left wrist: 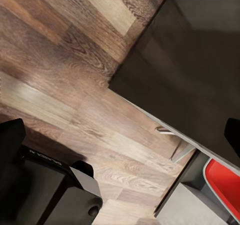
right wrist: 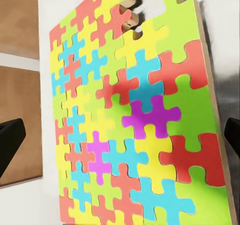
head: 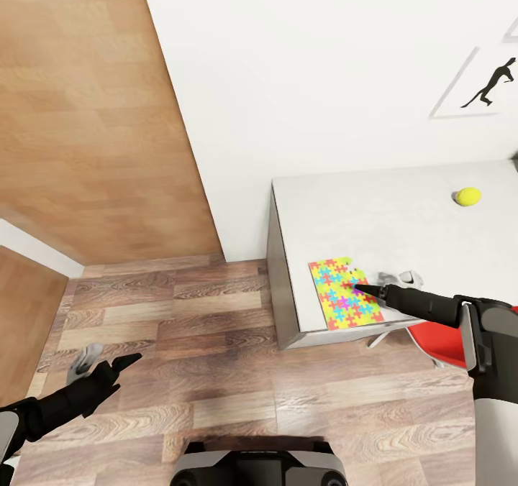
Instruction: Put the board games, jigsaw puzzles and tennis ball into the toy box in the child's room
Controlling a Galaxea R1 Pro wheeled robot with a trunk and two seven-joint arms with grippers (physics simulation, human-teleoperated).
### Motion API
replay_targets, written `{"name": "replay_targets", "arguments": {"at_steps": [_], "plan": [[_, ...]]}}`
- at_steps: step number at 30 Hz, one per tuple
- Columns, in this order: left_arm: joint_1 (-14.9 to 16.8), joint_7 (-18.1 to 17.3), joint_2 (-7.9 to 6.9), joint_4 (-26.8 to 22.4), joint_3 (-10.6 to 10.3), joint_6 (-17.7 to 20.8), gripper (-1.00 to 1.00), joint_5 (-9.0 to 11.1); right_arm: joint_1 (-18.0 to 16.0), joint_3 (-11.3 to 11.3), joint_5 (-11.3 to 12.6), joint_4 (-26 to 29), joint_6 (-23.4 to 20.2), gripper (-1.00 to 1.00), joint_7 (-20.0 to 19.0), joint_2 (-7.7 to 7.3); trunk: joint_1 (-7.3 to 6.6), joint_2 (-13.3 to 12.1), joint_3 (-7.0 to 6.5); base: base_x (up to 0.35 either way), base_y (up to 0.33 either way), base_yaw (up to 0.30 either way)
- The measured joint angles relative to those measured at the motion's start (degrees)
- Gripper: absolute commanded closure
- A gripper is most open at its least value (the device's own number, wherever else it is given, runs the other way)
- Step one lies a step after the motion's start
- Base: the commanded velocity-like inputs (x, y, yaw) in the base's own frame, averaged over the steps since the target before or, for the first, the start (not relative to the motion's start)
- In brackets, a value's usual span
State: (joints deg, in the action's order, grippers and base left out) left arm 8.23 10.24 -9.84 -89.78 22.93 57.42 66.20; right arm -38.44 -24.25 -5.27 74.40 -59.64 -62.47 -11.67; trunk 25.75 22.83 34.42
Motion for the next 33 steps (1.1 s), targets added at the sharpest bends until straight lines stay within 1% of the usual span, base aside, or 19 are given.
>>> {"name": "replay_targets", "arguments": {"at_steps": [10, 14, 33], "plan": [[0.0, 0.0, 0.00, 0.0, 0.0, 0.0, -1.00, 0.0, 0.0, 0.0, 0.1, 0.0, 0.0, -1.00, -0.1, -0.02, 0.00, 0.0, 0.00, 0.000, 0.229, 0.000], [0.0, 0.0, 0.00, 0.0, 0.0, 0.0, -1.00, 0.0, 0.0, 0.0, 0.1, 0.0, 0.0, -1.00, -0.1, -0.03, 0.00, 0.0, 0.00, 0.000, 0.139, 0.000], [0.0, 0.0, 0.04, 0.0, 0.0, 0.0, -1.00, -0.1, 0.1, 0.0, 0.1, 0.0, 0.0, -1.00, -0.1, -0.03, 0.00, 0.0, 0.00, 0.000, 0.026, 0.000]]}}
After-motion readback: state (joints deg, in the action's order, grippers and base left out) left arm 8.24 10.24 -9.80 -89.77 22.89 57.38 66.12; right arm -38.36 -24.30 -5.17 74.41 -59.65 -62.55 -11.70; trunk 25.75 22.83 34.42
